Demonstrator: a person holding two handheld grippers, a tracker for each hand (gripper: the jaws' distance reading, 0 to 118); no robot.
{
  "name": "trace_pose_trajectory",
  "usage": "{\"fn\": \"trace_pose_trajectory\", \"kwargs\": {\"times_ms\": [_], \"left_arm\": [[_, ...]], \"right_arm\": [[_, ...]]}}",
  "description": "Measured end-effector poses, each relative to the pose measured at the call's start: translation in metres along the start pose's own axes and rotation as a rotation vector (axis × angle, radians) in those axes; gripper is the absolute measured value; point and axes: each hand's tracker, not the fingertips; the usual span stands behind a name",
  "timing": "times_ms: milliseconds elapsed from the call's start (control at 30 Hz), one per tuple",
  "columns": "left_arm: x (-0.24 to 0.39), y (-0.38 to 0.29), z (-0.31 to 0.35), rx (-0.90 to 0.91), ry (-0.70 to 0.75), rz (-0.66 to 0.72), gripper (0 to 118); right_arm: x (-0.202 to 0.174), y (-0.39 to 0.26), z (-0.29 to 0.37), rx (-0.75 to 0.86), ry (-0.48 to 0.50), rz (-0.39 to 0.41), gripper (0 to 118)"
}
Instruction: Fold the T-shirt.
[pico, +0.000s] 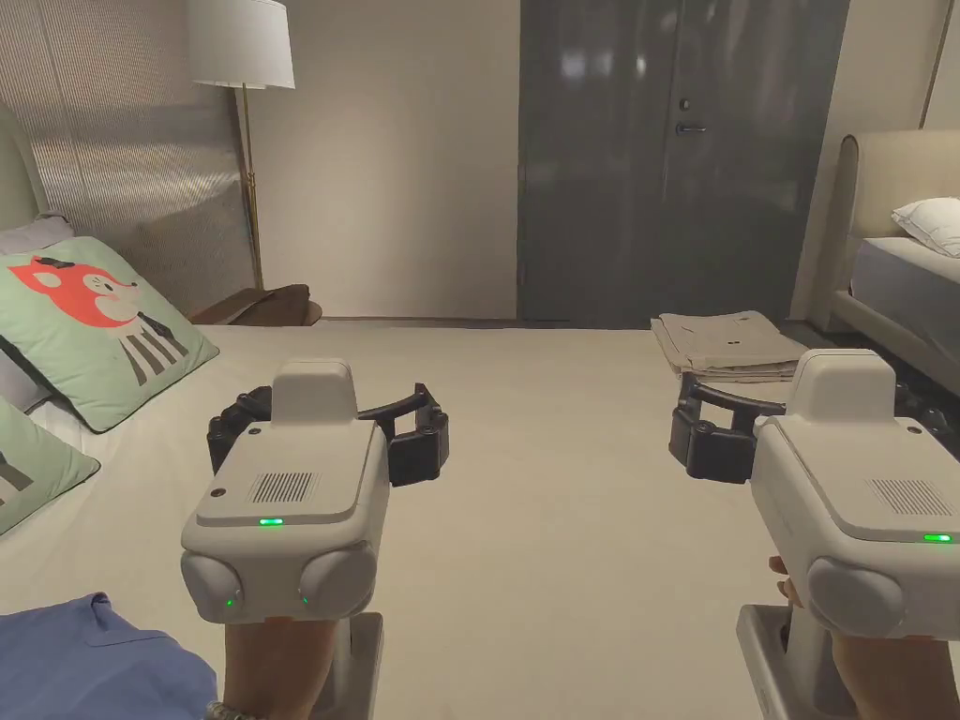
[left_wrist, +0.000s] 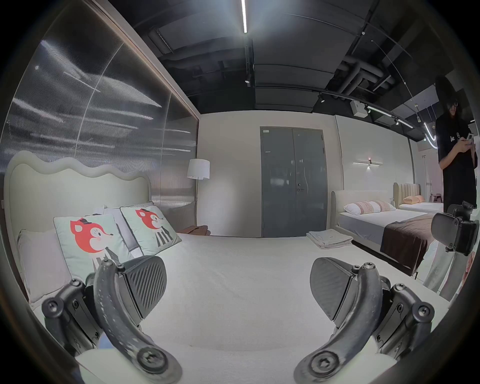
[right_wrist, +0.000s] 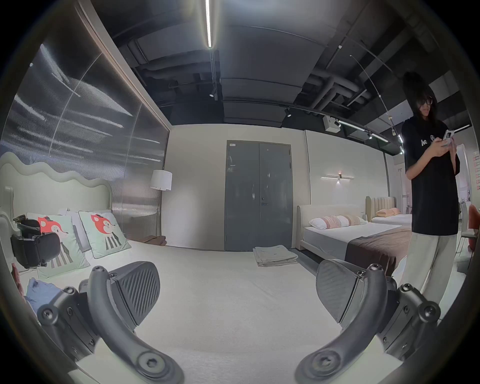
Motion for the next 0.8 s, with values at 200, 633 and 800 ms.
{"fn": "trace_pose_trajectory", "kwargs": {"times_ms": [200,633,800], "left_arm": [[0.0006,0.0005,0.0010,0.005,0.002,-0.004,111],[0.0016,-0.0008,0.0006,0.006,0.006,-0.010,111],[0.0025,-0.0006,0.0012,0.009,0.007,-0.011,111]], "right_arm": [[0.0002,0.0028,0.0030,0.002,-0.001,0.001,117],[0.0005,0.0023,0.0031,0.008,-0.002,0.006,117],[0.0011,0.0023,0.0038,0.011,-0.005,0.012,117]]}}
